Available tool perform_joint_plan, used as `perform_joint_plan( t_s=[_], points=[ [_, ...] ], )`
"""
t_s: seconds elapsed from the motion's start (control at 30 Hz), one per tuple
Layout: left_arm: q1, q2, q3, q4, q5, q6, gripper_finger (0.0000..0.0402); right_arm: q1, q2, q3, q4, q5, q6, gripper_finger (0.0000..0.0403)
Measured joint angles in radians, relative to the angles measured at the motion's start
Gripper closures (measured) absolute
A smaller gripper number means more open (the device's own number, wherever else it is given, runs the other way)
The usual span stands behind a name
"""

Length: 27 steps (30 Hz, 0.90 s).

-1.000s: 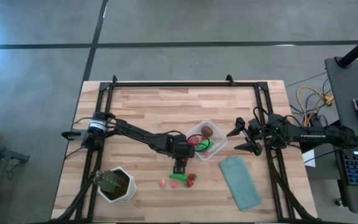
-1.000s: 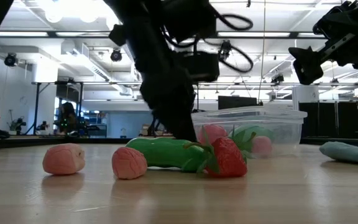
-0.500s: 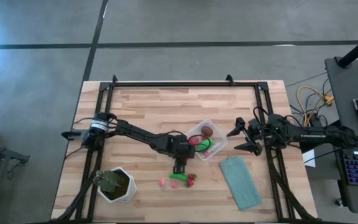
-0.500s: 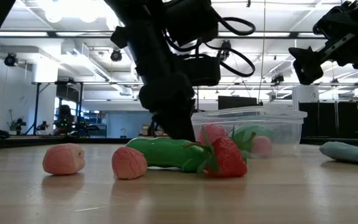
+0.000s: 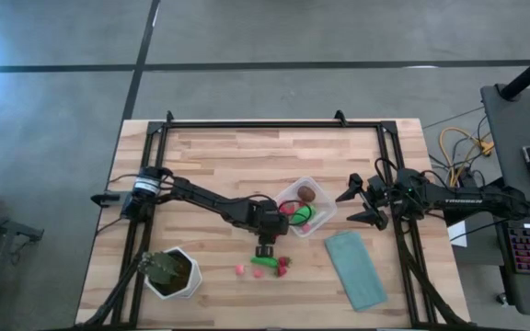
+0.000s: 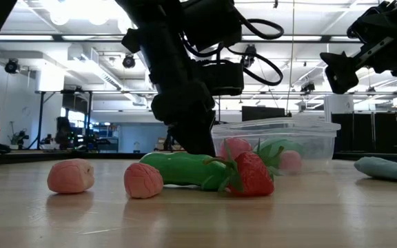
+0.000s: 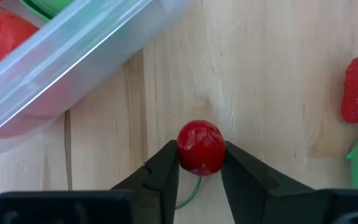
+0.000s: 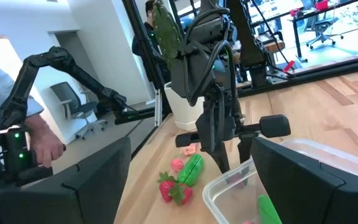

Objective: Pick and placing Produce into tupperware
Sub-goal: Put the red cherry into the transparent bin

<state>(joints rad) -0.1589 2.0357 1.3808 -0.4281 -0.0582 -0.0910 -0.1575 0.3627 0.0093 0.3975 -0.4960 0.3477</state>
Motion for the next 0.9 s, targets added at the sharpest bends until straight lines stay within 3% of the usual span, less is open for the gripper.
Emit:
perform_joint_plan(
  t_s=[0.63, 0.9],
  points=[
    [0.000, -0.059, 0.041, -0.009, -0.030, -0.009, 0.0311, 0.000, 0.000, 0.000, 0.000, 0.000, 0.000, 0.0077],
    [0.002, -0.129, 0.111, -0.001, -0.128, 0.049, 0.0311, 0.000, -0.001, 0.000, -0.003, 0.000, 0.000, 0.0077]
  ],
)
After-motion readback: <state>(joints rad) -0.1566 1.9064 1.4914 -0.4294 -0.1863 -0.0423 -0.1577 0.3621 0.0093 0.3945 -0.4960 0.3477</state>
